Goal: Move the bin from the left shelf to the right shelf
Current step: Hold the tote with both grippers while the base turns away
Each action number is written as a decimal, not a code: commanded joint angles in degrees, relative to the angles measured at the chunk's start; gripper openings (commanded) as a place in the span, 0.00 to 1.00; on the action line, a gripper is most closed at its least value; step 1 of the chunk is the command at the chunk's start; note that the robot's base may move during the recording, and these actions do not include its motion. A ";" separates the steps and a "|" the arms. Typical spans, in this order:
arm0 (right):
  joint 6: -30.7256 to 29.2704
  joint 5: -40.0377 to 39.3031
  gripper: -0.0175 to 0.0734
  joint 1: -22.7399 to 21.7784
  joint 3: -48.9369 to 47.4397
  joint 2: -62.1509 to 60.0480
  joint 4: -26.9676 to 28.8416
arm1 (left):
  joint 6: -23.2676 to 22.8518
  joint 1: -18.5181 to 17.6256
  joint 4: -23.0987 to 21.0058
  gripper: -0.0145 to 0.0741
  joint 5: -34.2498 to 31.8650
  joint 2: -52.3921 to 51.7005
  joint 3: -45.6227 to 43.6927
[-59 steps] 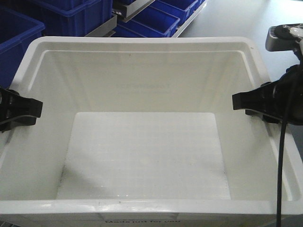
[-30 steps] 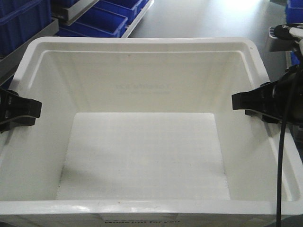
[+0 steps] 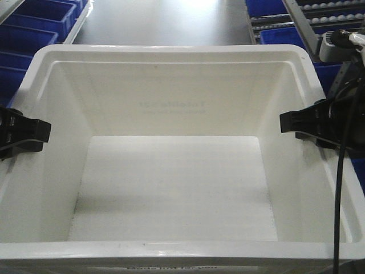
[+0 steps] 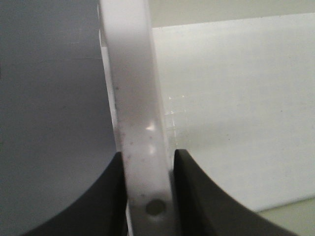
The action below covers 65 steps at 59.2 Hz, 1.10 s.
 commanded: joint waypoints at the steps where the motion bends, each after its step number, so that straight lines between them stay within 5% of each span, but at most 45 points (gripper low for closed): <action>1: -1.59 -6.17 0.21 -0.39 -2.22 -1.92 -3.91 | 1.90 -0.07 1.10 0.16 -4.23 -1.84 -2.00; 65: -1.59 -6.17 0.21 -0.39 -2.22 -1.92 -3.04 | 1.90 -0.07 1.10 0.16 -4.23 -1.84 -2.00</action>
